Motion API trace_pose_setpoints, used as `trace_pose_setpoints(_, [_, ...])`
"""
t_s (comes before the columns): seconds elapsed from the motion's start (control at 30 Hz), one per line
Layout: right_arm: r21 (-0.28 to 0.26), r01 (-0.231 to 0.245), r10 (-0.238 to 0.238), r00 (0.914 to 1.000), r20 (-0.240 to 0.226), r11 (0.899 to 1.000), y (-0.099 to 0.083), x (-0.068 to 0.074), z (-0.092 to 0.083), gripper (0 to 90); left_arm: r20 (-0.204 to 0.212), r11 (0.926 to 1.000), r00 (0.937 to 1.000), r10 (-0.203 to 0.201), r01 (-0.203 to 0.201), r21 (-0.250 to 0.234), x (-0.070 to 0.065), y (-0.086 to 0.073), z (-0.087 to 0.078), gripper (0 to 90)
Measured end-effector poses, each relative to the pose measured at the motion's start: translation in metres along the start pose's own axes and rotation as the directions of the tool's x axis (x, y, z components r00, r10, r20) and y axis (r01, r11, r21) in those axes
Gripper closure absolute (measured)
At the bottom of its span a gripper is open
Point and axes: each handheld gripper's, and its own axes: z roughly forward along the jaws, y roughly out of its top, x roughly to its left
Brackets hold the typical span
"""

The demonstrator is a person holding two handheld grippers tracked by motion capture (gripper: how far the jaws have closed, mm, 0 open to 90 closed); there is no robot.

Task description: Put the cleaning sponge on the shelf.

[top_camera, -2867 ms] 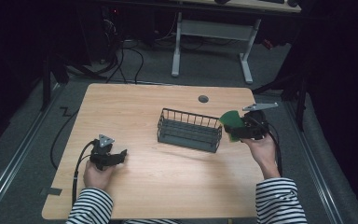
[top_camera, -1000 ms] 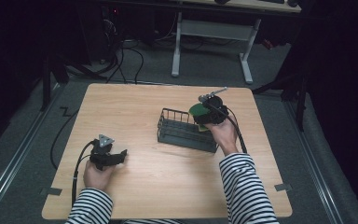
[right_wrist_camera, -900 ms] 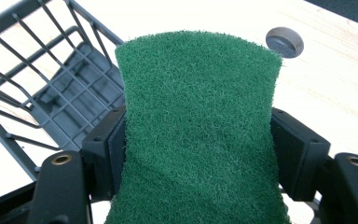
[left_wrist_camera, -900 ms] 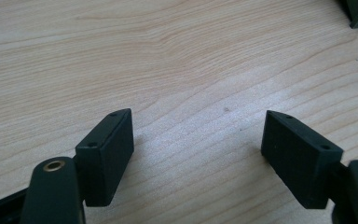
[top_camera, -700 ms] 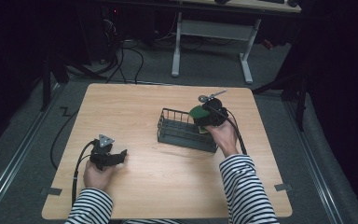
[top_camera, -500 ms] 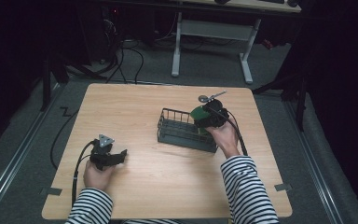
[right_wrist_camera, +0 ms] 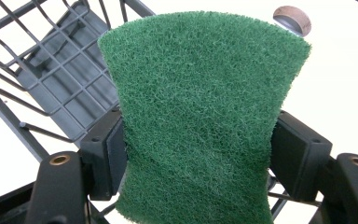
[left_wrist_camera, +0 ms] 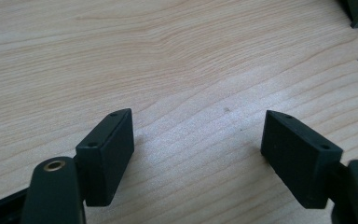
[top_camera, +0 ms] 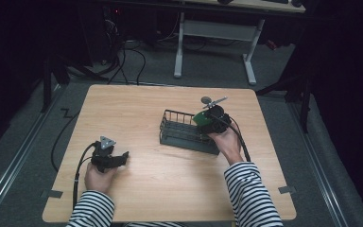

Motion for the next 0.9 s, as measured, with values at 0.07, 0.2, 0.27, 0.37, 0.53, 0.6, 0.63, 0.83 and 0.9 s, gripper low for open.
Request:
trace_pose_setpoints(0.07, [0.002,0.002,-0.002,1.0,-0.001,1.0,-0.001,0.0,-0.001,29.0,0.0,1.0,1.0,0.0,0.0,0.0,0.0,0.0,0.0,26.1])
trace_pose_setpoints(0.2, [0.006,0.0,0.0,1.0,-0.009,1.0,-0.003,0.0,-0.001,29.1,0.0,1.0,1.0,0.0,0.0,0.0,0.0,0.0,0.0,26.1])
trace_pose_setpoints(0.27, [0.006,0.0,0.0,0.9999,-0.017,1.0,-0.004,-0.001,-0.001,28.9,0.0,1.0,1.0,0.0,0.0,0.0,0.0,0.0,0.0,26.1])
trace_pose_setpoints(0.37, [0.004,-0.008,0.008,0.9996,-0.027,1.0,-0.006,-0.002,0.0,25.9,0.0,1.0,1.0,0.0,0.0,0.0,0.0,0.0,0.0,26.1])
trace_pose_setpoints(0.53, [-0.004,-0.017,0.016,0.999,-0.041,1.0,-0.007,-0.002,0.0,20.4,0.0,1.0,1.0,0.0,0.0,0.0,0.0,0.0,0.0,26.1])
trace_pose_setpoints(0.6, [-0.021,-0.009,0.008,0.9994,-0.034,1.0,-0.007,-0.001,-0.003,18.2,-0.001,1.0,1.0,0.0,0.0,0.0,0.0,0.0,0.0,26.1])
trace_pose_setpoints(0.63, [-0.027,-0.004,0.003,0.9996,-0.028,1.0,-0.007,0.0,-0.005,17.5,-0.001,1.0,1.0,0.0,0.0,0.0,0.0,0.0,0.0,26.2])
trace_pose_setpoints(0.83, [-0.076,-0.019,0.015,0.9983,-0.056,0.997,-0.011,-0.005,-0.019,16.1,-0.001,1.0,1.0,-0.003,0.003,-0.001,0.0,0.0,0.0,26.1])
trace_pose_setpoints(0.9, [-0.085,-0.03,0.026,0.9985,-0.048,0.996,-0.014,-0.008,-0.023,16.6,0.0,1.0,1.0,-0.003,0.003,-0.001,0.0,0.0,0.0,26.1])
